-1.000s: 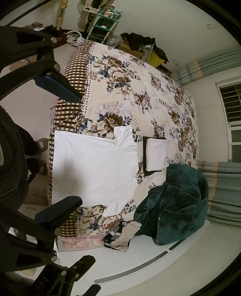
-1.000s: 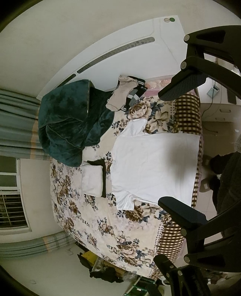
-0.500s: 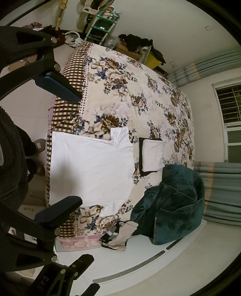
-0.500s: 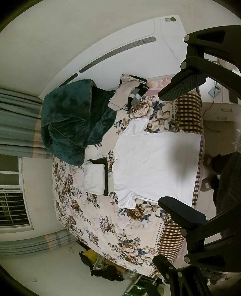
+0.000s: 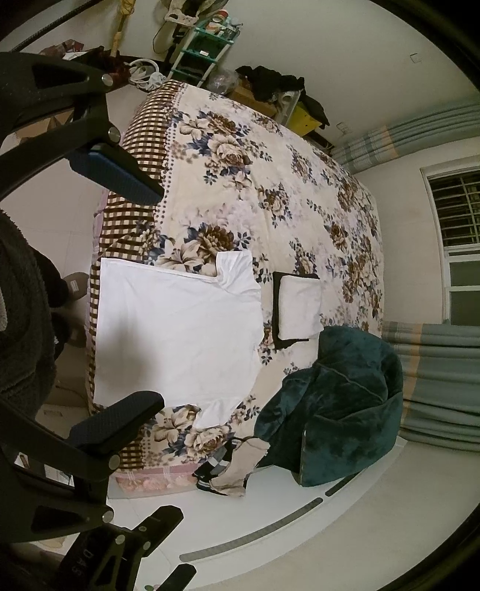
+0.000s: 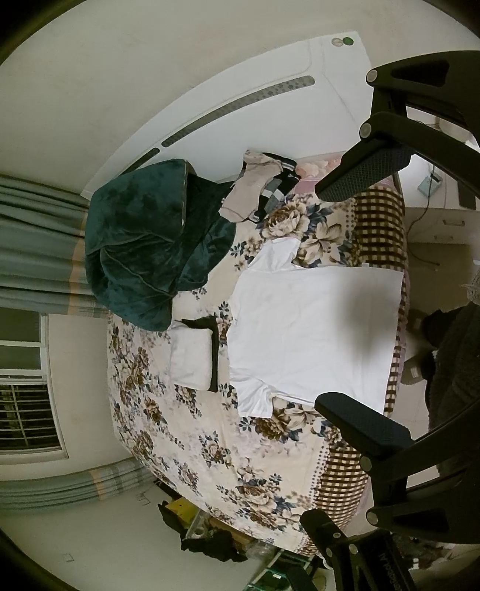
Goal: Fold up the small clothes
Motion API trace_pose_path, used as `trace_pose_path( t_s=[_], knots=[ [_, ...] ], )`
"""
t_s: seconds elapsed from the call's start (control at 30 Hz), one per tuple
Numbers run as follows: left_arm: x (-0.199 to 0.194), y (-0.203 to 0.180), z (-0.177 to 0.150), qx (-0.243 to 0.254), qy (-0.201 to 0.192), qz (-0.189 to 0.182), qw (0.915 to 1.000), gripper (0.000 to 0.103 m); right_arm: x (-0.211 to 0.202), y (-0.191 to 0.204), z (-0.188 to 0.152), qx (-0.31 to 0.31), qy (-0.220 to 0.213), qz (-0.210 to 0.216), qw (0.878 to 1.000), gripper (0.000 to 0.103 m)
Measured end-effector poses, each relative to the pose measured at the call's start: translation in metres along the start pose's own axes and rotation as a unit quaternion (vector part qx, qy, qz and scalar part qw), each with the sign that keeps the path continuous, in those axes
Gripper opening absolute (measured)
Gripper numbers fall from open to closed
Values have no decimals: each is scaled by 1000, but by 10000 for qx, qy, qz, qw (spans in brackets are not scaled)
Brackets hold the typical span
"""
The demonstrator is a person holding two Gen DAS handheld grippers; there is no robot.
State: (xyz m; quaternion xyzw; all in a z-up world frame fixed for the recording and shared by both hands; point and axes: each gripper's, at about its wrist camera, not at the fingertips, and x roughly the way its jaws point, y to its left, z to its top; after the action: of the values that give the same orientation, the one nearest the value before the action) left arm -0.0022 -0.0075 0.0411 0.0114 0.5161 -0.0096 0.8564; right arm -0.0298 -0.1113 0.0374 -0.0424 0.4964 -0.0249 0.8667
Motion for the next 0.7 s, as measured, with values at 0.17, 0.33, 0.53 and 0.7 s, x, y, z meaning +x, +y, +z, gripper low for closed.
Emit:
trace_pose_path(
  t_s=[0.17,0.33,0.53,0.7],
  knots=[
    [-1,1,-2,-4,-11,-9,10000,103,-1,2,-2,6,-11,-5,10000,103],
    [-1,1,-3,0,-11,-11,10000,103,-2,3,-3,-2,-17,-5,10000,103],
    [0,0,0,-16,0,-15,10000,103,-2,1,1,-4,3,12,10000,103],
    [4,2,1,-46,22,-33,10000,103,1,1,4,0,27,-10,10000,103]
  ],
)
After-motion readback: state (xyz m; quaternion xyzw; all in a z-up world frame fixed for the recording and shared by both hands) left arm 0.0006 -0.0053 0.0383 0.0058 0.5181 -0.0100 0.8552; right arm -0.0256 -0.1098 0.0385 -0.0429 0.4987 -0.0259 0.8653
